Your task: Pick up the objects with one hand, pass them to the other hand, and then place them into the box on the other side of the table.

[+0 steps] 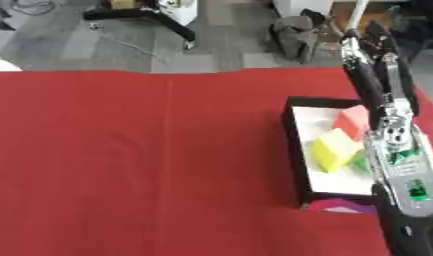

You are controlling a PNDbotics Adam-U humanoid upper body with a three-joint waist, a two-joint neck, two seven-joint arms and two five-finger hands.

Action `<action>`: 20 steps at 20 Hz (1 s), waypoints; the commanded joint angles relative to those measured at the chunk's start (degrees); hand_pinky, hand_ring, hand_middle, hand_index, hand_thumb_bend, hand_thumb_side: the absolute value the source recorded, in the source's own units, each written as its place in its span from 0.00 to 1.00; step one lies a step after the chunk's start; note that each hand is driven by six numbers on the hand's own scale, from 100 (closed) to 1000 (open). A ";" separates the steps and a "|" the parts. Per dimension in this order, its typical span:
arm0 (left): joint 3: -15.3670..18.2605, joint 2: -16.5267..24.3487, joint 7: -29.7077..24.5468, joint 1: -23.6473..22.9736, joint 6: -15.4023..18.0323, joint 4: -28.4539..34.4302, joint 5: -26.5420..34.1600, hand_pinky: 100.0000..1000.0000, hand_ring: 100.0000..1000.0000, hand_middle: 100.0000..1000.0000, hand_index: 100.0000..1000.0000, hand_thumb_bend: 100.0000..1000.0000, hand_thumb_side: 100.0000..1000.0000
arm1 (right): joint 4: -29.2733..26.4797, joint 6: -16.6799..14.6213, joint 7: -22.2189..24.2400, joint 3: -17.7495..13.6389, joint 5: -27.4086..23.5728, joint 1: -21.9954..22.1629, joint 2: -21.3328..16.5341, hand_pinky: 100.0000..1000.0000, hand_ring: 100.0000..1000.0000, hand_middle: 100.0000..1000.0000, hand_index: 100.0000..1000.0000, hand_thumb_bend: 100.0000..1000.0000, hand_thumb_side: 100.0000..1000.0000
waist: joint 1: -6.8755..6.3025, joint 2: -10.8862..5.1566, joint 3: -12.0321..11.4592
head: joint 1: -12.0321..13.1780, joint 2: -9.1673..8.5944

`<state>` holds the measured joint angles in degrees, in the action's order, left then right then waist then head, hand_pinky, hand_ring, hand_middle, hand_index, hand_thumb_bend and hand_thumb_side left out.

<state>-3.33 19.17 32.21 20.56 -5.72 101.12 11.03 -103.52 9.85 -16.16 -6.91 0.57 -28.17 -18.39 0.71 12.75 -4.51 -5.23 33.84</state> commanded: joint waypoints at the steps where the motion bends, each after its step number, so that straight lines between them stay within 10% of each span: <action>1: 1.52 -0.71 -2.13 1.50 2.41 -1.35 6.29 0.65 0.72 0.79 0.90 0.10 0.94 | -1.29 -2.41 0.34 0.15 -0.96 -1.17 1.33 0.95 1.00 0.96 1.00 0.00 0.60 | -0.26 -0.61 -0.19 | 0.69 -1.17; 8: 2.78 -2.74 -6.16 2.20 5.97 -3.39 3.61 0.65 0.71 0.79 0.90 0.08 0.91 | -1.52 -0.39 4.48 0.87 -0.68 -0.57 4.60 0.95 1.00 1.00 1.00 0.00 0.60 | -0.41 -0.18 -0.33 | 2.64 -1.85; 20: 1.51 -3.64 -7.54 1.70 9.19 -2.78 -7.00 0.65 0.72 0.79 0.89 0.05 0.87 | -2.68 3.58 9.57 1.69 1.50 1.18 4.47 0.95 1.00 0.99 1.00 0.00 0.64 | 0.52 -0.14 -0.72 | 6.72 2.74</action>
<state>-1.69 15.17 24.79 21.72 3.14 97.13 4.67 -104.67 13.26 -7.15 -5.33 1.66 -26.49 -13.28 1.27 13.43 -5.17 0.87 36.08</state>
